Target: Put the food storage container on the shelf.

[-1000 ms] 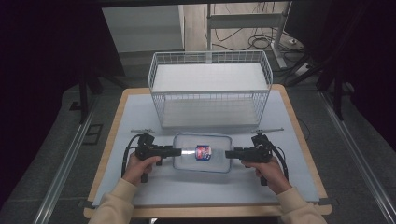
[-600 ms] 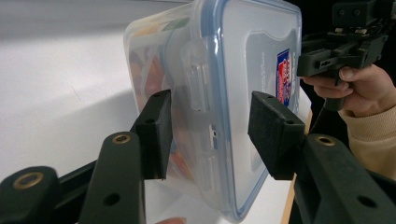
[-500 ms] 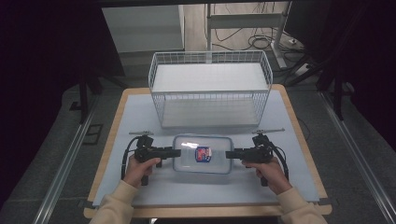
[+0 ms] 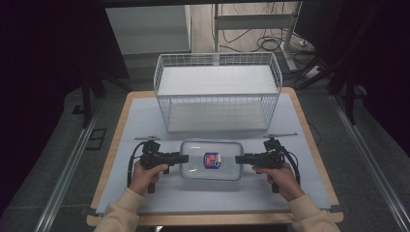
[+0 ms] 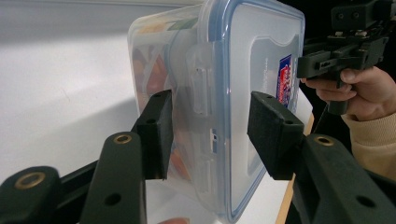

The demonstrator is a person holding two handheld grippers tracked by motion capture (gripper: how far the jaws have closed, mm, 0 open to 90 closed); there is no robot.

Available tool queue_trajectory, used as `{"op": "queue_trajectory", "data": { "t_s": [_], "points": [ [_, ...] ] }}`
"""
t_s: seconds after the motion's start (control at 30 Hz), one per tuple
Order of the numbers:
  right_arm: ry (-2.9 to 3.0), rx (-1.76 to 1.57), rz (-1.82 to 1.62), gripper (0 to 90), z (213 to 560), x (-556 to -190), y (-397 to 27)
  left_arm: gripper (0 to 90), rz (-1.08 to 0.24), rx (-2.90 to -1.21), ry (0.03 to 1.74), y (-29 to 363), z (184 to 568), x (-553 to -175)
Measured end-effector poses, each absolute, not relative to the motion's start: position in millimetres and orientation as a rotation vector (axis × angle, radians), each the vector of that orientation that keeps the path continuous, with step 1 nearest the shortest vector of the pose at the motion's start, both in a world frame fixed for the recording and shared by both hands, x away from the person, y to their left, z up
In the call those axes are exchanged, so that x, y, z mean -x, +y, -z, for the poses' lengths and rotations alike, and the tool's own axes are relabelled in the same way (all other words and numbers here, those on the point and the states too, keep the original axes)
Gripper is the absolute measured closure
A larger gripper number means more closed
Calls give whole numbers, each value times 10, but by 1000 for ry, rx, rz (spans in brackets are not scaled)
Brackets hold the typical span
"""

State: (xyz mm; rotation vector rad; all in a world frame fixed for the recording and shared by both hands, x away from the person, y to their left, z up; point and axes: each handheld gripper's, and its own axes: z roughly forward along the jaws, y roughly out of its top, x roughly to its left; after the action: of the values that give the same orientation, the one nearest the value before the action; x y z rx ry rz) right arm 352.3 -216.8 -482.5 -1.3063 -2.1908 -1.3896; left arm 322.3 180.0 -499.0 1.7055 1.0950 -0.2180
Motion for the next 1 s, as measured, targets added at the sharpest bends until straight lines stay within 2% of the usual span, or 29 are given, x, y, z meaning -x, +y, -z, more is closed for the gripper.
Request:
{"op": "queue_trajectory", "data": {
  "t_s": [0.6,1.0],
  "points": [
    [-2290,1242,1465,529,4584,-3467,-2174,521,163,-1700,1050,1780,4813,-3174],
    [-2311,1221,1539,529,4368,-3460,-2245,522,118,-1710,1012,1718,4537,-3216]
  ]
}}
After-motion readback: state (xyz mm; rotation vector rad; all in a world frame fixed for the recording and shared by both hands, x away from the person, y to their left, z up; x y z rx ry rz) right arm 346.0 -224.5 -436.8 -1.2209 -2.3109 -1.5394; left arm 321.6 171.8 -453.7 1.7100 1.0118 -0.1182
